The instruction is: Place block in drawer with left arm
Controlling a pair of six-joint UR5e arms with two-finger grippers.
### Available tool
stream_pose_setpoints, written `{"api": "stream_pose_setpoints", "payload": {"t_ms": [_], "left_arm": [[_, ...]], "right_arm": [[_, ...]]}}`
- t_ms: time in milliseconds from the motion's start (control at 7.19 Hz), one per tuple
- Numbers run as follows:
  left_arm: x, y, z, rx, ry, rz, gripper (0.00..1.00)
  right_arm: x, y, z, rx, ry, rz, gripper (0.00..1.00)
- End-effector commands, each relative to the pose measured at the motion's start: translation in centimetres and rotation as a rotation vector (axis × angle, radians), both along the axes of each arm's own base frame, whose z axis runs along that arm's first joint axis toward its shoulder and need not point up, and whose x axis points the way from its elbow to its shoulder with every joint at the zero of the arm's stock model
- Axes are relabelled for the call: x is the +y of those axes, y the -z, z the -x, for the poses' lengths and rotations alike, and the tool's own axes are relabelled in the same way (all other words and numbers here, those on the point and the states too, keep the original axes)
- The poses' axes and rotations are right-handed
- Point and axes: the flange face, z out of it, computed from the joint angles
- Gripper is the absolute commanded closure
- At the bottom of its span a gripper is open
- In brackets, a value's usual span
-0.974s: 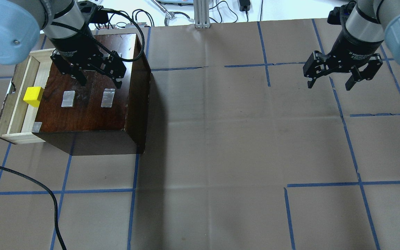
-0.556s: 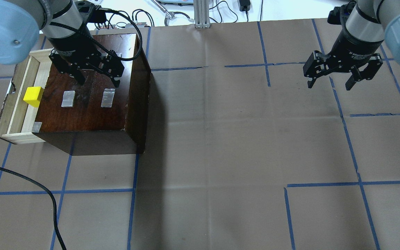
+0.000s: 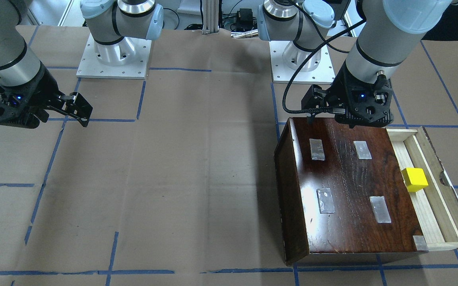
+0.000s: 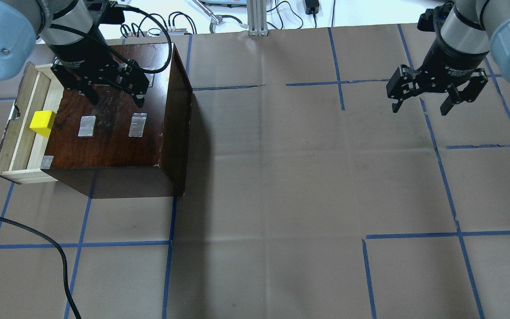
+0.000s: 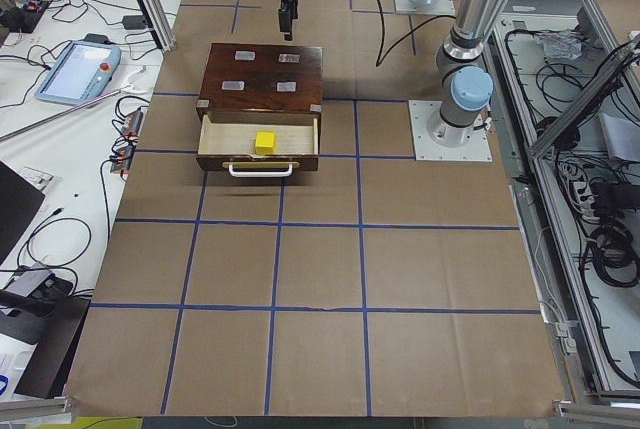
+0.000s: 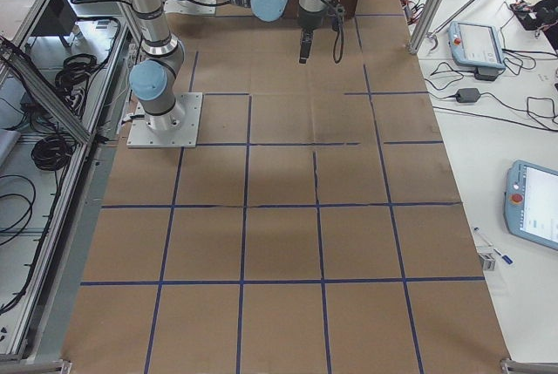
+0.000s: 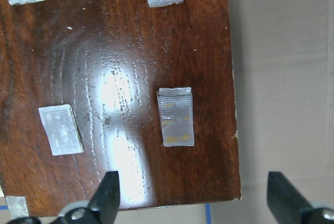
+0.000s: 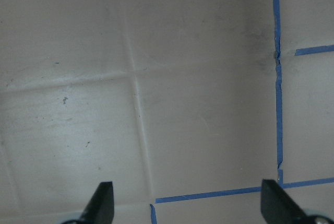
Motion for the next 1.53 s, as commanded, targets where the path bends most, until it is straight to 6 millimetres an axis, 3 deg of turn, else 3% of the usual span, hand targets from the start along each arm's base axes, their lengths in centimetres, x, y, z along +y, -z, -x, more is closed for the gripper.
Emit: {"api": "stream_pose_setpoints", "payload": {"t_ms": [0,1391], "left_arm": [[-0.05,-0.27,-0.07,-0.003,0.000,0.005,0.01],[-0.49,0.57,0.07,0.005,-0.016,-0.011,0.01]], "right_arm": [[0.01,0.04,0.00,0.000,0.000,-0.001,0.00],[-0.01,-0.03,0.00,0.000,0.000,0.001,0.00]]}}
